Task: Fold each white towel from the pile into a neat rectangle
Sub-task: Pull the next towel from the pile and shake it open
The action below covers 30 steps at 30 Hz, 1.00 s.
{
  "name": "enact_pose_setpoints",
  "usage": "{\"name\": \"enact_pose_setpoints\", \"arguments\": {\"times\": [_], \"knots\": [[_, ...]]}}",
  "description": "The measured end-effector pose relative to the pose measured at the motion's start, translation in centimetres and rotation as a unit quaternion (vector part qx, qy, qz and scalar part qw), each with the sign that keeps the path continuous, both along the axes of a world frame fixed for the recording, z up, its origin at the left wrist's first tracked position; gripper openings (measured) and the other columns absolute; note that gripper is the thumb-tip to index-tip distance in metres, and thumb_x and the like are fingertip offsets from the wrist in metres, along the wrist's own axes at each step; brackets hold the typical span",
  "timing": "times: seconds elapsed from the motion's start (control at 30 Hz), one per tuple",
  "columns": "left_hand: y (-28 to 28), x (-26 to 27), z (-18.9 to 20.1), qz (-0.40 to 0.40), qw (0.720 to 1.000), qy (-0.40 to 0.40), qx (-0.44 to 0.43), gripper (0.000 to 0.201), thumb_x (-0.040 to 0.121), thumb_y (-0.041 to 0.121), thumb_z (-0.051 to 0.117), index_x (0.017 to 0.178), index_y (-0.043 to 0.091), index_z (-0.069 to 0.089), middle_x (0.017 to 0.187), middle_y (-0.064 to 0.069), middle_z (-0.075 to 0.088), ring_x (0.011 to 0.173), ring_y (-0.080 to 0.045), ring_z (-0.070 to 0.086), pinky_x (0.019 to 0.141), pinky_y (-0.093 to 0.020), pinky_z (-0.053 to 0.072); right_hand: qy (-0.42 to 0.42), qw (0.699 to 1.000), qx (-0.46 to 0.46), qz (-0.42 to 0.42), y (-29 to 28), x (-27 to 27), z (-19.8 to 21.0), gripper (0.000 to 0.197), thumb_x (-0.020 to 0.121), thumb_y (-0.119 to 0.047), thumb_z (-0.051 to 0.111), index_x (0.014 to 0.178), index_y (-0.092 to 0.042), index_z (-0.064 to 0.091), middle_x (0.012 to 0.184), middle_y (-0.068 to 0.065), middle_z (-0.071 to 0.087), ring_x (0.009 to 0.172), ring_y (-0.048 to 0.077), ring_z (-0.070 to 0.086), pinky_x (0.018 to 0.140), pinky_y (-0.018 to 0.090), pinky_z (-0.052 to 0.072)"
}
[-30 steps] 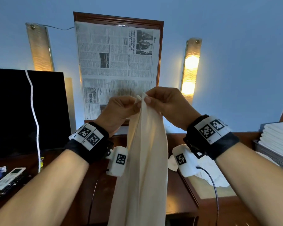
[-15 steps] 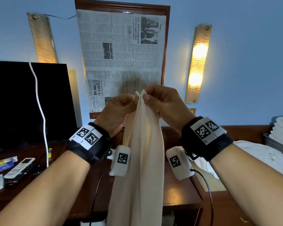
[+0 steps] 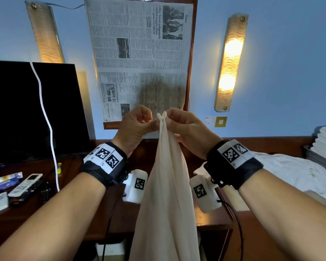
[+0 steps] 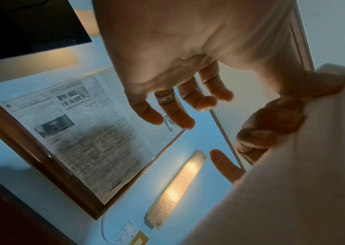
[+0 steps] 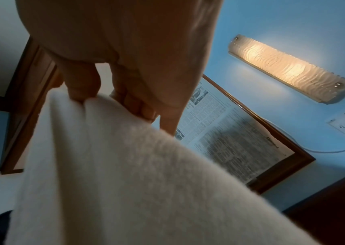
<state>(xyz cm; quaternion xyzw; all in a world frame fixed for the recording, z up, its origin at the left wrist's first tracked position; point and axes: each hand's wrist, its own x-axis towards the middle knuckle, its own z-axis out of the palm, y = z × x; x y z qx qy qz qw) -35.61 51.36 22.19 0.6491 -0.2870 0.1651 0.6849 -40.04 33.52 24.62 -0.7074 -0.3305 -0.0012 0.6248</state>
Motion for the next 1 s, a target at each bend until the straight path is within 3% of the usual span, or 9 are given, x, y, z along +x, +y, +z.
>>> {"name": "enact_pose_setpoints", "arguments": {"times": [0.07, 0.17, 0.27, 0.33, 0.47, 0.57, 0.7, 0.83, 1.0], "knots": [[0.3, -0.1, -0.3, 0.008, 1.0, 0.016, 0.023, 0.054, 0.05, 0.065, 0.089, 0.071, 0.024, 0.061, 0.074, -0.002, 0.057, 0.07, -0.019, 0.053, 0.068, -0.033, 0.044, 0.004, 1.0, -0.012, -0.023, -0.2, 0.2, -0.4, 0.014, 0.1, -0.017, 0.053, 0.096, -0.006, 0.06, 0.091, 0.003, 0.062, 0.084, 0.009, 0.061, 0.079, 0.028, 0.054], [0.2, -0.9, -1.3, 0.011, 0.996, 0.065, 0.061, 0.055, 0.059, 0.07, 0.083, 0.071, 0.021, 0.064, 0.076, -0.008, 0.063, 0.069, -0.02, 0.058, 0.07, -0.036, 0.046, -0.014, 0.996, -0.026, -0.089, -0.5, 0.8, -1.3, 0.024, 0.094, -0.028, 0.059, 0.096, -0.004, 0.061, 0.098, 0.022, 0.062, 0.088, 0.018, 0.06, 0.083, 0.042, 0.056], [-0.8, -2.4, -2.8, -0.034, 0.989, 0.127, 0.061, 0.05, 0.088, 0.057, 0.061, 0.095, 0.008, 0.068, 0.09, -0.007, 0.069, 0.077, -0.022, 0.063, 0.078, -0.043, 0.049, -0.093, 0.972, -0.085, -0.2, -0.8, 1.2, -2.4, 0.017, 0.097, -0.025, 0.061, 0.092, -0.01, 0.06, 0.086, 0.005, 0.062, 0.079, 0.01, 0.058, 0.071, 0.031, 0.053], [-1.7, -3.2, -3.6, -0.047, 0.988, 0.138, 0.052, 0.039, 0.097, 0.045, 0.056, 0.107, 0.009, 0.068, 0.096, -0.005, 0.072, 0.08, -0.022, 0.066, 0.078, -0.043, 0.053, -0.128, 0.959, -0.124, -0.22, -0.9, 1.4, -3.0, 0.013, 0.098, -0.021, 0.06, 0.094, -0.009, 0.058, 0.088, 0.008, 0.063, 0.081, 0.02, 0.062, 0.07, 0.034, 0.054], [-2.5, -3.1, -4.2, 0.021, 0.991, 0.085, 0.101, 0.007, 0.097, 0.023, 0.065, 0.098, 0.016, 0.068, 0.089, -0.003, 0.074, 0.081, -0.022, 0.071, 0.076, -0.053, 0.061, -0.152, 0.948, -0.151, -0.234, -1.2, 1.7, -3.5, 0.016, 0.098, -0.02, 0.06, 0.098, -0.005, 0.057, 0.092, 0.013, 0.064, 0.086, 0.029, 0.062, 0.077, 0.04, 0.055], [-2.4, -2.6, -3.8, 0.041, 0.988, 0.071, 0.131, 0.012, 0.099, 0.019, 0.06, 0.093, 0.02, 0.07, 0.091, -0.004, 0.073, 0.086, -0.025, 0.07, 0.081, -0.06, 0.057, -0.16, 0.943, -0.164, -0.242, -1.5, 2.1, -3.6, 0.017, 0.098, -0.024, 0.059, 0.098, -0.007, 0.056, 0.092, 0.01, 0.064, 0.086, 0.026, 0.062, 0.077, 0.043, 0.056], [-2.7, -2.0, -3.1, 0.068, 0.986, 0.059, 0.144, 0.019, 0.092, 0.029, 0.056, 0.084, 0.017, 0.068, 0.087, -0.009, 0.067, 0.086, -0.027, 0.065, 0.082, -0.049, 0.056, -0.146, 0.954, -0.143, -0.218, -2.1, 2.6, -5.0, 0.02, 0.097, -0.029, 0.061, 0.098, -0.009, 0.058, 0.092, 0.008, 0.065, 0.083, 0.022, 0.062, 0.076, 0.041, 0.054], [-3.8, -1.7, -4.3, 0.09, 0.979, 0.078, 0.168, 0.023, 0.101, 0.017, 0.051, 0.08, 0.019, 0.06, 0.074, 0.003, 0.057, 0.06, 0.003, 0.051, 0.061, -0.017, 0.043, -0.085, 0.973, -0.146, -0.157, -3.4, 3.5, -6.7, 0.024, 0.094, -0.033, 0.062, 0.091, -0.01, 0.065, 0.085, 0.012, 0.064, 0.078, 0.015, 0.058, 0.075, 0.046, 0.052], [-5.7, -1.8, -7.5, 0.14, 0.977, 0.049, 0.152, 0.02, 0.098, 0.031, 0.064, 0.084, 0.018, 0.058, 0.069, 0.008, 0.053, 0.061, -0.006, 0.047, 0.055, -0.022, 0.039, -0.139, 0.958, -0.157, -0.194, -4.0, 4.9, -6.5, 0.019, 0.095, -0.021, 0.063, 0.085, -0.005, 0.065, 0.077, 0.008, 0.063, 0.069, 0.017, 0.054, 0.068, 0.036, 0.048]]}}
